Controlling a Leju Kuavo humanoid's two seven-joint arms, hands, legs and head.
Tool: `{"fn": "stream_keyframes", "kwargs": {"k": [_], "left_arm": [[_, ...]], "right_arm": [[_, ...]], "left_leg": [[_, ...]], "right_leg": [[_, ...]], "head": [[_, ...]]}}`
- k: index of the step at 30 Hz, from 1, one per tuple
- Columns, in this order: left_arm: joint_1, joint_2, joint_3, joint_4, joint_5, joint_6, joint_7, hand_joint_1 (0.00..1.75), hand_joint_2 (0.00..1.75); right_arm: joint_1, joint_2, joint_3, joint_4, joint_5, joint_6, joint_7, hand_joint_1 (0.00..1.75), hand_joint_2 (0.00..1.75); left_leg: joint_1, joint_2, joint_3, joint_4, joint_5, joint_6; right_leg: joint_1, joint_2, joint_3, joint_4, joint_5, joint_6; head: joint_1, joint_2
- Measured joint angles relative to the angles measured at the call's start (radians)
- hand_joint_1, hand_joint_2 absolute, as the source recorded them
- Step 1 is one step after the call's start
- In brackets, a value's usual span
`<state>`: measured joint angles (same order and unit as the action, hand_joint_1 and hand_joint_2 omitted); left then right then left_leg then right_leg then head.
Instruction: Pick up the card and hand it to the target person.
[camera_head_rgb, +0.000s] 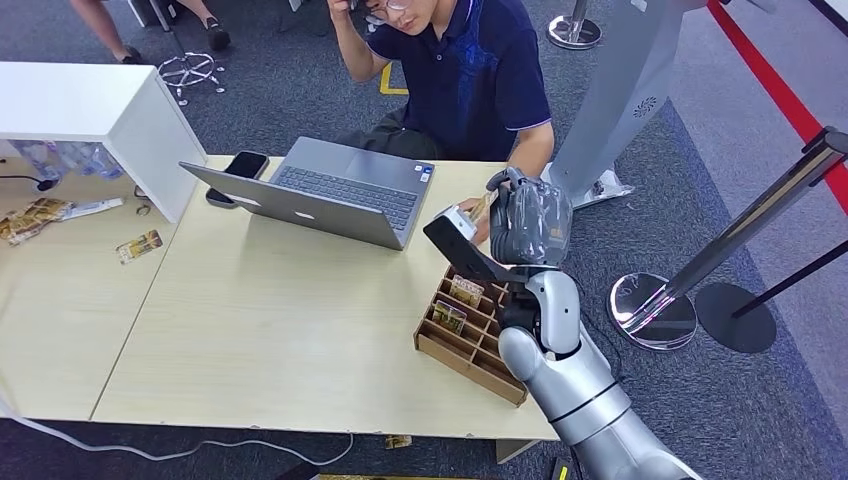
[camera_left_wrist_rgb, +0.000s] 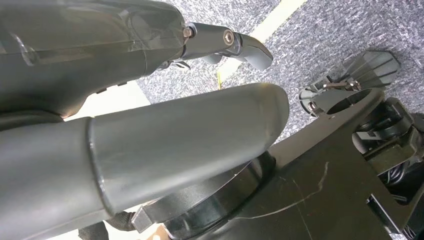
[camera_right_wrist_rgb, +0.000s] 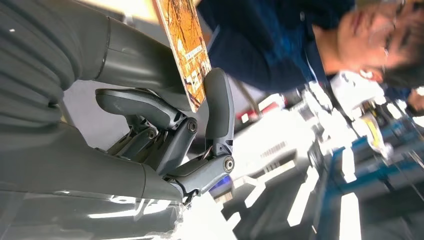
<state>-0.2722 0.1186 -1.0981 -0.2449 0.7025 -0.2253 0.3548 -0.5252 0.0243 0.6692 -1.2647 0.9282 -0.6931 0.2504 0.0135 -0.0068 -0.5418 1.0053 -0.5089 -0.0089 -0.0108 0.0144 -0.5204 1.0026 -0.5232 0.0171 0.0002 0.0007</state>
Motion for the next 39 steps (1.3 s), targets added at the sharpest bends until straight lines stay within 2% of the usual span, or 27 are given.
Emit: {"fn": "stream_keyframes", "kwargs": {"k": [5,8,14,19,24,28,30,35,39], "left_arm": [[-0.005,-0.004,-0.002,0.0,0.003,-0.001,0.009,0.0,0.0],[-0.007,-0.006,-0.004,0.0,0.008,-0.001,0.012,0.0,0.0],[-0.01,-0.008,-0.008,0.0,0.015,0.0,0.019,0.0,0.0],[-0.01,-0.008,-0.009,0.0,0.021,0.0,0.019,0.0,0.0],[-0.01,-0.008,-0.009,0.0,0.024,0.001,0.019,0.0,0.0],[-0.01,-0.008,-0.012,0.0,0.025,0.002,0.019,0.0,0.0],[-0.009,-0.008,-0.016,0.0,0.026,0.002,0.018,0.0,0.0],[-0.008,-0.008,-0.02,0.0,0.027,0.004,0.012,0.0,0.0],[-0.007,-0.008,-0.022,0.0,0.027,0.007,0.011,0.0,0.0]], "right_arm": [[-0.02,0.038,-0.004,0.109,-0.338,0.0,-0.132,1.63,1.75],[-0.029,0.072,-0.016,0.188,-0.488,0.0,-0.216,1.66,1.75],[-0.048,0.14,-0.049,0.332,-0.718,-0.001,-0.344,1.66,1.75],[-0.06,0.184,-0.058,0.423,-0.817,-0.001,-0.397,1.67,1.75],[-0.068,0.211,-0.064,0.48,-0.838,-0.003,-0.427,1.68,1.75],[-0.073,0.228,-0.088,0.512,-0.799,-0.005,-0.458,1.68,1.75],[-0.072,0.235,-0.109,0.52,-0.743,-0.005,-0.475,1.68,1.75],[-0.055,0.266,-0.2,0.519,-0.493,-0.006,-0.527,1.64,1.75],[-0.032,0.285,-0.272,0.485,-0.378,-0.007,-0.534,1.6,1.75]], "left_leg": [[0.0,0.0,0.0,0.0,0.0,0.0],[0.0,0.0,0.0,0.0,0.0,0.0],[0.0,0.0,0.0,0.0,0.0,0.0],[0.0,0.0,0.0,0.0,0.0,0.0],[0.0,0.0,0.0,0.0,0.0,0.0],[0.0,0.0,0.0,0.0,0.0,0.0],[0.0,0.0,0.0,0.0,0.0,0.0],[0.0,0.0,0.0,0.0,0.0,0.0],[0.0,0.0,0.0,0.0,0.0,0.0]], "right_leg": [[0.0,0.0,0.0,0.0,0.0,0.0],[0.0,0.0,0.0,0.0,0.0,0.0],[0.0,0.0,0.0,0.0,0.0,0.0],[0.0,0.0,0.0,0.0,0.0,0.0],[0.0,0.0,0.0,0.0,0.0,0.0],[0.0,0.0,0.0,0.0,0.0,0.0],[0.0,0.0,0.0,0.0,0.0,0.0],[0.0,0.0,0.0,0.0,0.0,0.0],[0.0,0.0,0.0,0.0,0.0,0.0]], "head": [[0.0,0.0],[0.0,0.0],[0.0,0.0],[0.0,0.0],[0.0,0.0],[0.0,0.0],[0.0,0.0],[0.0,0.0],[0.0,0.0]]}}
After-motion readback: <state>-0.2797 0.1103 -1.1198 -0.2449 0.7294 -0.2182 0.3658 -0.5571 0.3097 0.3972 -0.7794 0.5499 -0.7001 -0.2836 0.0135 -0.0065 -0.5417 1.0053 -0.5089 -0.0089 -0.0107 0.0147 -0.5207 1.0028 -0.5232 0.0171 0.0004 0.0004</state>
